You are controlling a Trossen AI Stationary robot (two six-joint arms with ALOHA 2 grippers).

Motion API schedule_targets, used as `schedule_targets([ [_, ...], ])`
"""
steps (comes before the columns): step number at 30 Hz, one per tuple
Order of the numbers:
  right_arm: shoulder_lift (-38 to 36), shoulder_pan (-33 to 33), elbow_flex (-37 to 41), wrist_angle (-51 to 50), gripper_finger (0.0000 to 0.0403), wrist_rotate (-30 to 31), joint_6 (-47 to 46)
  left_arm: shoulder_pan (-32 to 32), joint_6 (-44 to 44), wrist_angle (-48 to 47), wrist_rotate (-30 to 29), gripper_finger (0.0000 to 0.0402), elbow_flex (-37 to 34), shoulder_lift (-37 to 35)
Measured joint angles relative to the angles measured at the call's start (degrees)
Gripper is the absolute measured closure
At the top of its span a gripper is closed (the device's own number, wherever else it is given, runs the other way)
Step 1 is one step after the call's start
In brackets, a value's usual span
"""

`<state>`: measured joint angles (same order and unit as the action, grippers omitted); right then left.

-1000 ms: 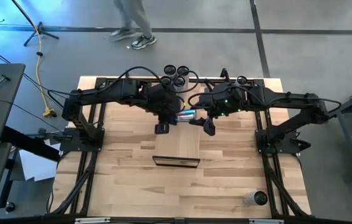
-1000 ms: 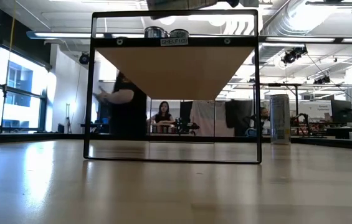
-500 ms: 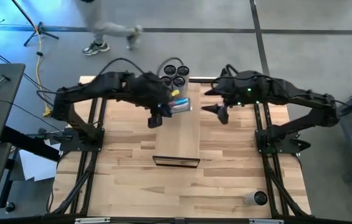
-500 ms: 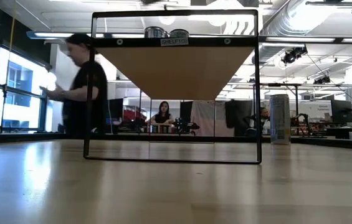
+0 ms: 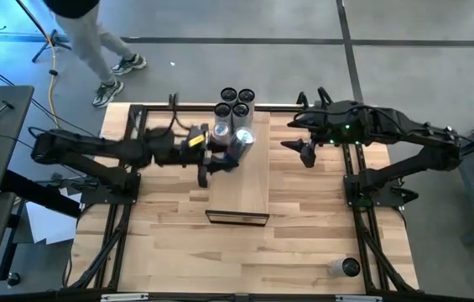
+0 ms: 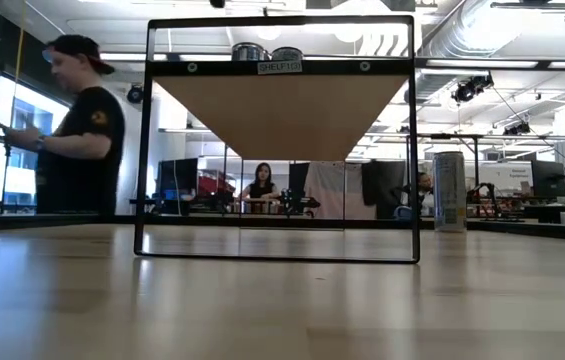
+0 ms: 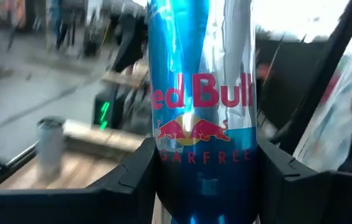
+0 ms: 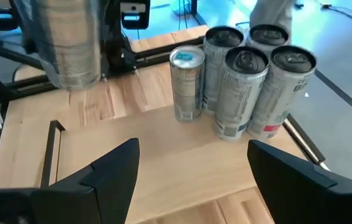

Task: Place canned beverage on shelf
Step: Put the blue soda can on the shelf aligned with the blue soda can

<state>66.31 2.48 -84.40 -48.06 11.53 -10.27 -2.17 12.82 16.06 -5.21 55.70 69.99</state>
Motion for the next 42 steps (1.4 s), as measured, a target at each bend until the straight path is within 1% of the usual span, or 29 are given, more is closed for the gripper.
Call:
schedule_targets([
  [2, 0.6, -0.4, 0.0, -0.3, 0.0119, 0.0, -0.1, -0.8, 0.4, 8.4, -1.4, 0.0248, -5.2, 0.1],
  [4, 1.0, -0.7, 0.0, -0.3, 0.0119, 0.0, -0.2, -1.2, -1.4, 12.3, -2.4, 0.0248, -8.5, 1.0],
  [7, 2.0, -1.2, 0.0, 0.5, 0.0119, 0.0, -0.2, -1.4, -4.6, 12.0, -3.2, 0.0247, -11.6, 1.9],
  [10, 3.2, -1.8, 1.5, 3.3, 0.0119, 0.0, -0.6, -1.4, -4.2, 12.7, -4.2, 0.0247, -13.0, 3.2],
  [11, 3.3, -2.0, 2.7, 4.5, 0.0119, 0.0, -1.3, -1.4, -3.4, 12.8, -4.4, 0.0247, -13.2, 3.8],
  [13, 3.4, -2.2, 5.6, 7.5, 0.0119, 0.0, -2.3, -1.4, -2.5, 15.8, -4.4, 0.0247, -13.9, 5.6],
  [17, 2.7, -2.2, 12.2, 13.7, 0.0119, 0.1, -6.2, -1.4, -2.4, 26.0, -5.6, 0.0247, -15.6, 9.0],
  [19, 2.1, -2.3, 15.5, 18.0, 0.0119, 0.0, -7.9, -1.4, -2.4, 27.9, -6.2, 0.0247, -16.1, 10.3],
  [23, 1.1, -3.4, 20.1, 25.3, 0.0119, 0.0, -9.9, -1.4, -0.9, 27.2, -6.5, 0.0247, -16.7, 12.5],
  [26, 1.0, -4.0, 21.1, 28.5, 0.0119, 0.5, -11.6, -1.7, -1.5, 27.8, -6.5, 0.0247, -16.6, 13.6],
  [35, 1.1, -4.1, 21.3, 26.4, 0.0119, 0.1, -16.6, -1.7, -2.5, 32.3, -7.6, 0.0247, -16.6, 18.9],
  [42, 1.1, -4.1, 21.3, 26.5, 0.0119, -1.8, -16.9, -1.7, -2.6, 32.2, -7.6, 0.0247, -16.6, 19.7],
])
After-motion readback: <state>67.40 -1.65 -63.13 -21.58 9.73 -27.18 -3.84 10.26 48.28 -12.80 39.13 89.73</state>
